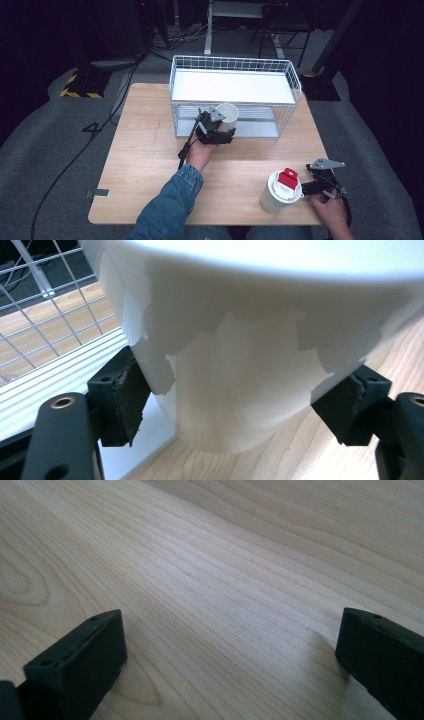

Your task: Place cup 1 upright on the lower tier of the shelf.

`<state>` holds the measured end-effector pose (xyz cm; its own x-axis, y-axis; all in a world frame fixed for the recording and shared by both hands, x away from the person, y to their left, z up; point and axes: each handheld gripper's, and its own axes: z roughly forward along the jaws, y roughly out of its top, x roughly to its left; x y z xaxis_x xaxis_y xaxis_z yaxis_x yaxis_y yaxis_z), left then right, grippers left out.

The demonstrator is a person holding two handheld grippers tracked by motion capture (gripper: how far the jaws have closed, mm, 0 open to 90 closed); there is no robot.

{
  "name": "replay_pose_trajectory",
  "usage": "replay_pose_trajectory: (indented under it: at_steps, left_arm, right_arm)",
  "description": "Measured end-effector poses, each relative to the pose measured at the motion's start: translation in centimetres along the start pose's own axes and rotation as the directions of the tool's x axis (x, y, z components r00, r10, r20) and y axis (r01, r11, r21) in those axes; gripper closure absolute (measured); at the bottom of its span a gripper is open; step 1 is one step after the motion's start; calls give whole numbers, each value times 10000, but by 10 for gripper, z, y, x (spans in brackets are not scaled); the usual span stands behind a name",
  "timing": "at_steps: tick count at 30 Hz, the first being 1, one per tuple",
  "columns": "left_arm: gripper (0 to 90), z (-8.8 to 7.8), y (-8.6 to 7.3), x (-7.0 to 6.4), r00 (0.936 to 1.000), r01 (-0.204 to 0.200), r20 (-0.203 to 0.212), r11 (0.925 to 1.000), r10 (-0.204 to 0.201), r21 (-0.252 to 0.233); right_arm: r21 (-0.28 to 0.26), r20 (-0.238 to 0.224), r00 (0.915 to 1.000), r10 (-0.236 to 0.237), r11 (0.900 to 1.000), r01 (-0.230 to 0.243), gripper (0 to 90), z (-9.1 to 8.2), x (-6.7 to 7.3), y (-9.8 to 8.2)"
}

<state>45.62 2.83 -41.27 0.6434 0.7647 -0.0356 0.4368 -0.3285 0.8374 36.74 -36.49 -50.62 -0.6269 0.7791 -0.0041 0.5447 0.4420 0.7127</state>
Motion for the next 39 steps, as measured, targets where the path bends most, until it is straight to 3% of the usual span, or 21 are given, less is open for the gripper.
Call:
replay_pose_trajectory:
  at_steps: [12, 21, 26, 39]
  left_arm:
    - [236, 10, 0, -3, 9996, -268, 5, 9995, 268, 137]
    - [236, 20, -1, -2, 9999, -134, 34, 9997, 133, 214]
    - [236, 27, -2, 0, 9996, -282, -89, 9990, 285, 351]
    - [236, 50, -7, 13, 9989, 152, -447, 9991, -134, 389]
  right_arm:
    - [0, 0, 10000, 0, 10000, 0, 0, 0, 0, 0]
    - [2, 0, 10000, 2, 10000, -2, 0, 0, 0, 0]
    - [1, 4, 10000, 3, 10000, -3, 0, 0, 0, 0]
    - [3, 1, 10000, 2, 10000, -2, 0, 0, 0, 0]
